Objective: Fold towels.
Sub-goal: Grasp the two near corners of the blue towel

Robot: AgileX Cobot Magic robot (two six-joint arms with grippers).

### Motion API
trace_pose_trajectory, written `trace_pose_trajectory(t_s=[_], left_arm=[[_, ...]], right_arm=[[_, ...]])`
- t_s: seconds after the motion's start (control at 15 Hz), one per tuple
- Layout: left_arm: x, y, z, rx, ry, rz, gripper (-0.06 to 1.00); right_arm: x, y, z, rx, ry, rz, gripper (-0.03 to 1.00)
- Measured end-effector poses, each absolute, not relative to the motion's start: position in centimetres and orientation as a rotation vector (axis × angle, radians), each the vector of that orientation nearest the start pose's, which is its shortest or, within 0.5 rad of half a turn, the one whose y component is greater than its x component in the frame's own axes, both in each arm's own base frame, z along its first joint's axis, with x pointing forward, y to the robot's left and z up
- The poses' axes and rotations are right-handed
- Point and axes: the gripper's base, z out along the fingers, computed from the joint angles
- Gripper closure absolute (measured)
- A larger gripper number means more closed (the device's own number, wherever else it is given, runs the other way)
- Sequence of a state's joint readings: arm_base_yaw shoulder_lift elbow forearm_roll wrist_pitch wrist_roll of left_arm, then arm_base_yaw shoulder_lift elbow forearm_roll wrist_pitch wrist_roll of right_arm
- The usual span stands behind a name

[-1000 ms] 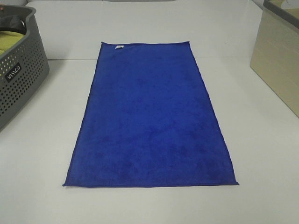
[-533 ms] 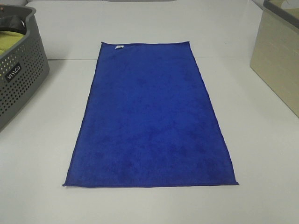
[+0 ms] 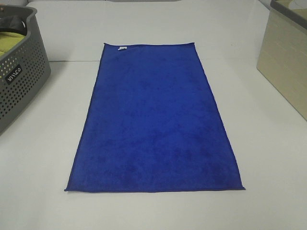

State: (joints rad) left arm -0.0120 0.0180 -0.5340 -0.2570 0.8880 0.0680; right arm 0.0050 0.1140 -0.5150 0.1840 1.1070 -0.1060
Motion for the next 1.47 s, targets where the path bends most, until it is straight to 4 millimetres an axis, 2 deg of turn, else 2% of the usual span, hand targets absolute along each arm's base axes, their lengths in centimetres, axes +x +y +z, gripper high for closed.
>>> trace_pose_trajectory(t_s=[0.2,0.4,0.6,0.8,1.0,1.27,1.47], left_arm=[[3.1,-2.3,30.9,-0.022,1.919,-0.392,0.35],[7.9,-3.1,29.9,-0.129,2.141,-0.56,0.35],[12.7,-3.9,27.4,-0.142,2.377,-0.655,0.35],[17.3,-4.7,23.7,-0.183,2.537,-0.785,0.35],[21.4,-5.3,19.7,-0.228,2.673,-0.892,0.35],[25.8,-5.4,15.7,-0.283,2.796,-0.914,0.35],[27.3,-5.3,13.1,-0.314,2.858,-0.9,0.35]], right_arm=[[3.8,1.9,29.4,-0.088,2.316,0.259,0.22],[7.6,2.5,29.9,-0.053,2.462,0.362,0.22],[12.0,2.5,29.0,-0.012,2.629,0.384,0.22],[16.7,2.5,27.7,0.011,2.784,0.395,0.22],[20.7,2.5,24.6,0.023,2.93,0.398,0.22],[24.3,2.4,19.5,0.092,3.034,0.387,0.22],[26.0,2.8,16.1,0.082,3.061,0.464,0.22]])
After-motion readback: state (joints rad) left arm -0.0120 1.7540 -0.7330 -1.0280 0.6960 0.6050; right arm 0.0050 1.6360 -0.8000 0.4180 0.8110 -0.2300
